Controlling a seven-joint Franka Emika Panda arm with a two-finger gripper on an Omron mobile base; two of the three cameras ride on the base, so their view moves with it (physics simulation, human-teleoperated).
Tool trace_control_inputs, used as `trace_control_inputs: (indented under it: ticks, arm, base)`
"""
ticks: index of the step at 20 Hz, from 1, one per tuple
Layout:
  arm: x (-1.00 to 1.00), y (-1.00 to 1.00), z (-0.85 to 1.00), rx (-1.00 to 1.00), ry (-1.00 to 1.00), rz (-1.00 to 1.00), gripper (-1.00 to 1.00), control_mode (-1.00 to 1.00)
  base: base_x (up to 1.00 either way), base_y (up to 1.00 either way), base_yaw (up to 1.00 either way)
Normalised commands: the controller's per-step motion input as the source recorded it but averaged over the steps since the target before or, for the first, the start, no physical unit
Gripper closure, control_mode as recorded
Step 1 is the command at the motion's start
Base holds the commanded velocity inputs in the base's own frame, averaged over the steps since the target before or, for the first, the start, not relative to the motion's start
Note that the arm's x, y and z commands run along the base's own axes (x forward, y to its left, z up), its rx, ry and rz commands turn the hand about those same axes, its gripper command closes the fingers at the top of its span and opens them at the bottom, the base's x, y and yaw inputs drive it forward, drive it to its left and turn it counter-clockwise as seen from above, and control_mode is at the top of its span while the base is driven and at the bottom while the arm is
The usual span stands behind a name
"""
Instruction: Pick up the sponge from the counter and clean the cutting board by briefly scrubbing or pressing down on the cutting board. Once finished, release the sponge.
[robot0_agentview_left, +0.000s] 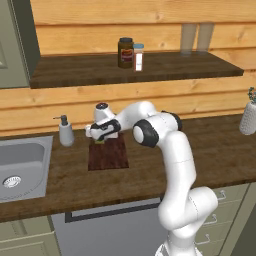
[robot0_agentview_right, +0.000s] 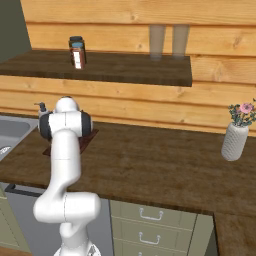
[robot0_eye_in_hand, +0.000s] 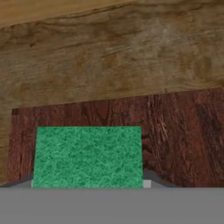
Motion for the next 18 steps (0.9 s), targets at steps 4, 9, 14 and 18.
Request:
trace_control_inputs:
  ticks: [4, 9, 14, 18]
  arm:
    - [-0.07, -0.64, -0.55, 0.00, 0.09, 0.00, 1.00, -1.00]
    - [-0.48, -0.16, -0.42, 0.00, 0.15, 0.00, 1.00, -1.00]
    - [-0.89, -0.03, -0.75, 0.00, 0.03, 0.03, 1.00, -1.00]
    - [-1.00, 0.00, -0.96, 0.00, 0.00, 0.06, 1.00, -1.00]
  base:
    - [0.00, 0.00, 0.00]
    - [0.00, 0.00, 0.00]
    - [0.00, 0.00, 0.00]
    - [0.00, 0.00, 0.00]
